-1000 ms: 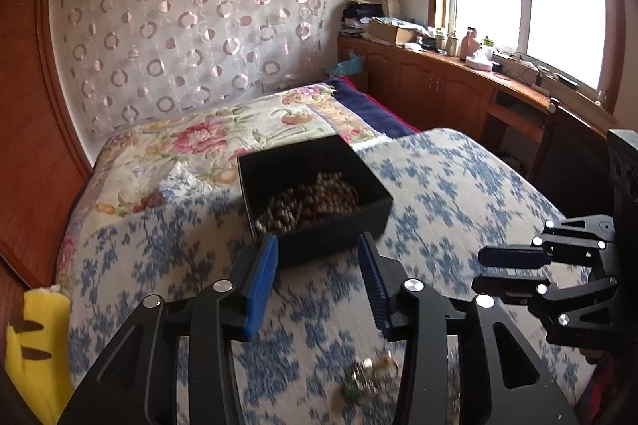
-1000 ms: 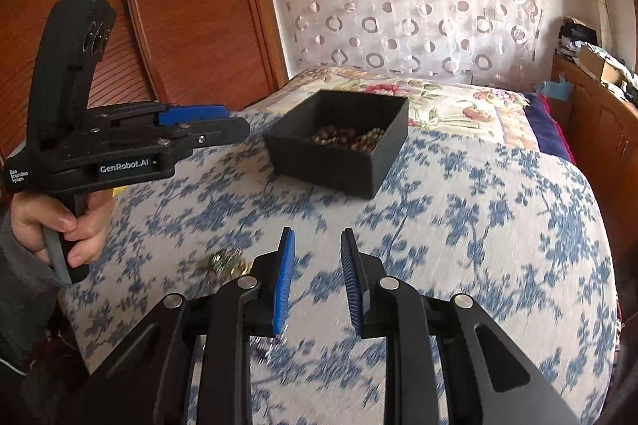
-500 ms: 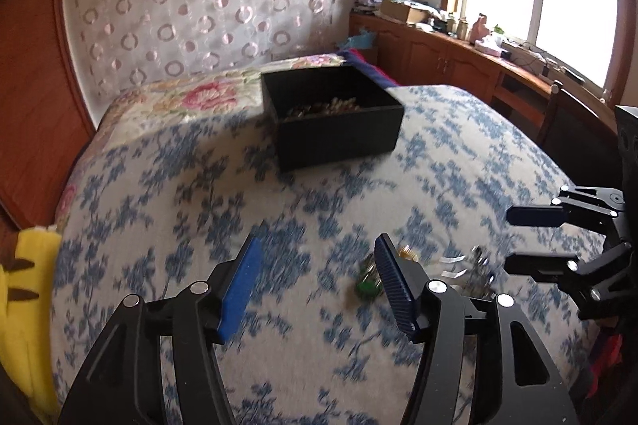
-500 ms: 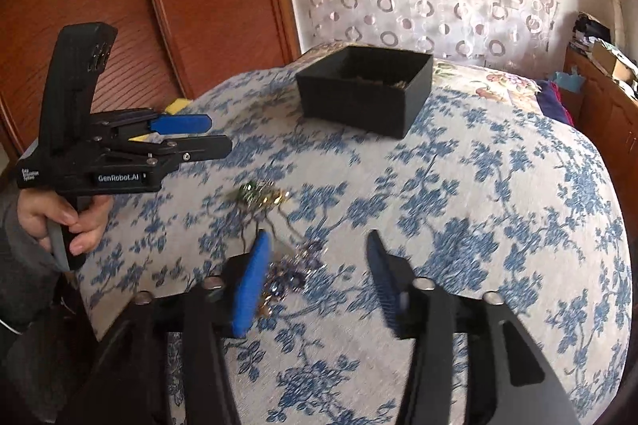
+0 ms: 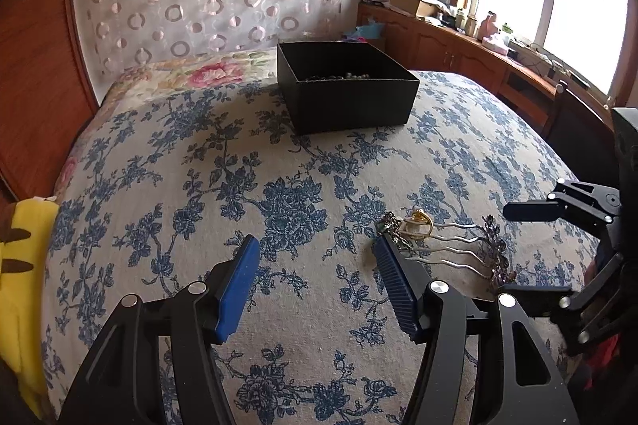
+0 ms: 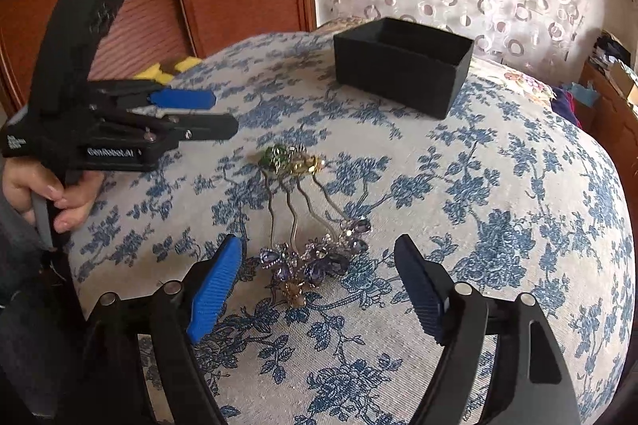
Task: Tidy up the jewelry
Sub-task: 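Grasp the green pendant with the left tool while the right tool grasps the purple gem comb, then carry both items over the black box and open both tools to drop them, then move both tools back to the gold ring and small gold piece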
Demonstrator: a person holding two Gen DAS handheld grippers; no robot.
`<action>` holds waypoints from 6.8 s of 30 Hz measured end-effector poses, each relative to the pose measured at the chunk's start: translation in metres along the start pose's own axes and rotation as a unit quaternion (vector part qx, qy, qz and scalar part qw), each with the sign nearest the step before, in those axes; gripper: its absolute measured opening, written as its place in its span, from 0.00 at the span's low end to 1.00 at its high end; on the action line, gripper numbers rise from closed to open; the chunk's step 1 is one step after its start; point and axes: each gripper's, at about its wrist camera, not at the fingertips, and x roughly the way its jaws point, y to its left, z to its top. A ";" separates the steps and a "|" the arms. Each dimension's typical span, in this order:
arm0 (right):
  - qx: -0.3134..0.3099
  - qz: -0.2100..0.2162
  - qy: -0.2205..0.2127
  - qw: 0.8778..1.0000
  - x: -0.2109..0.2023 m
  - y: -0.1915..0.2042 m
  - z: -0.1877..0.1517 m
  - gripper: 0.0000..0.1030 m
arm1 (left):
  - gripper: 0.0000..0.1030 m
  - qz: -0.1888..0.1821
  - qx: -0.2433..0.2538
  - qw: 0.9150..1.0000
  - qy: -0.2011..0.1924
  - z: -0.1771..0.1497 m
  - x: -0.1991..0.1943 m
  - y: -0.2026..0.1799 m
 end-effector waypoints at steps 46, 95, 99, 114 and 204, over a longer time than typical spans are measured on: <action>0.022 -0.021 -0.069 0.997 -0.051 -0.036 0.013 0.60 | 0.48 -0.039 0.027 0.999 0.020 0.005 0.022 -0.034; 0.033 -0.051 -0.142 0.988 -0.040 -0.071 0.116 0.60 | 0.16 0.013 0.010 0.996 -0.083 0.079 -0.028 0.002; 0.038 -0.053 -0.145 0.987 -0.027 -0.080 0.132 0.60 | 0.16 0.016 0.010 0.996 -0.087 0.085 -0.028 0.006; 0.069 -0.058 -0.109 0.990 0.057 -0.105 0.162 0.61 | 0.16 0.033 0.008 0.995 -0.092 0.121 -0.004 0.016; -0.001 0.007 -0.012 1.000 -0.024 -0.005 -0.020 0.10 | 0.77 -0.043 0.067 0.996 0.034 0.020 0.037 -0.055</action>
